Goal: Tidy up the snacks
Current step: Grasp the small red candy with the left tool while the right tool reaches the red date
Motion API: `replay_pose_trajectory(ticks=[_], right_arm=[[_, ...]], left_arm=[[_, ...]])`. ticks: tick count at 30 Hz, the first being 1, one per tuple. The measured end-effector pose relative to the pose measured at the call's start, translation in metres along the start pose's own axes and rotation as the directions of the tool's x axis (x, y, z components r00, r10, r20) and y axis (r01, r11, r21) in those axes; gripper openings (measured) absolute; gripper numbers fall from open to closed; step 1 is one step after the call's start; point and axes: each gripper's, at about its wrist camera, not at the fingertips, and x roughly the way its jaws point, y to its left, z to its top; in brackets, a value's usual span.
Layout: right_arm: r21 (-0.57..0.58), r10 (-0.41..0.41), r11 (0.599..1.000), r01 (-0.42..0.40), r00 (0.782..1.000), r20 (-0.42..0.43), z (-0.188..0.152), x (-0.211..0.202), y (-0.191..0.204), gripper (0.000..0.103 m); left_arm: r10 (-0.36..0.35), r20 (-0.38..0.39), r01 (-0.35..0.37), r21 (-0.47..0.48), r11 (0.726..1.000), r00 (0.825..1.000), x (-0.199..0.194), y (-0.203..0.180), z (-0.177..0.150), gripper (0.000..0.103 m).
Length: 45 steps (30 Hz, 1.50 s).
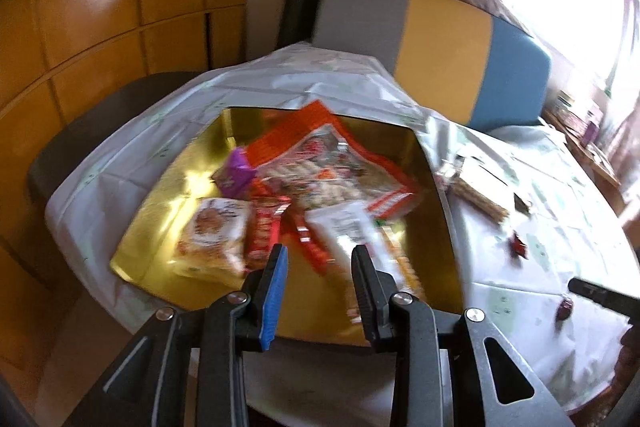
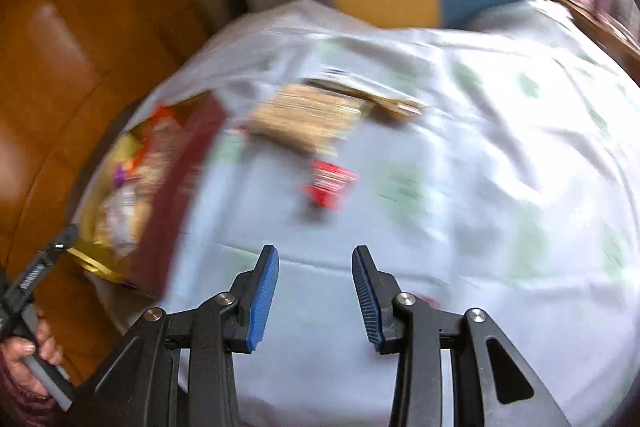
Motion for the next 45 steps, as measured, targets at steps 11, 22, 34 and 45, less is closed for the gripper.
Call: replay_pose_trajectory(ticks=[11, 22, 34, 45], right_arm=[[0.024, -0.118, 0.992, 0.121, 0.987, -0.108, -0.016, 0.023, -0.022, 0.03], [0.195, -0.482, 0.839, 0.507, 0.861, -0.165, 0.051, -0.006, -0.121, 0.03], [0.436, -0.532, 0.649, 0.623, 0.782, -0.325, 0.069, -0.002, -0.26, 0.041], [0.429, -0.644, 0.603, 0.673, 0.728, -0.236, 0.081, -0.027, -0.26, 0.043]], left_arm=[[-0.139, -0.024, 0.141, 0.152, 0.978, 0.99, 0.005, -0.071, 0.006, 0.038], [-0.245, -0.119, 0.267, 0.226, 0.937, 0.962, 0.033, -0.135, 0.009, 0.041], [-0.334, -0.273, 0.393, 0.201, 0.897, 0.902, 0.099, -0.197, 0.005, 0.041], [-0.322, -0.303, 0.403, 0.262, 0.877, 0.897, 0.141, -0.24, 0.004, 0.041]])
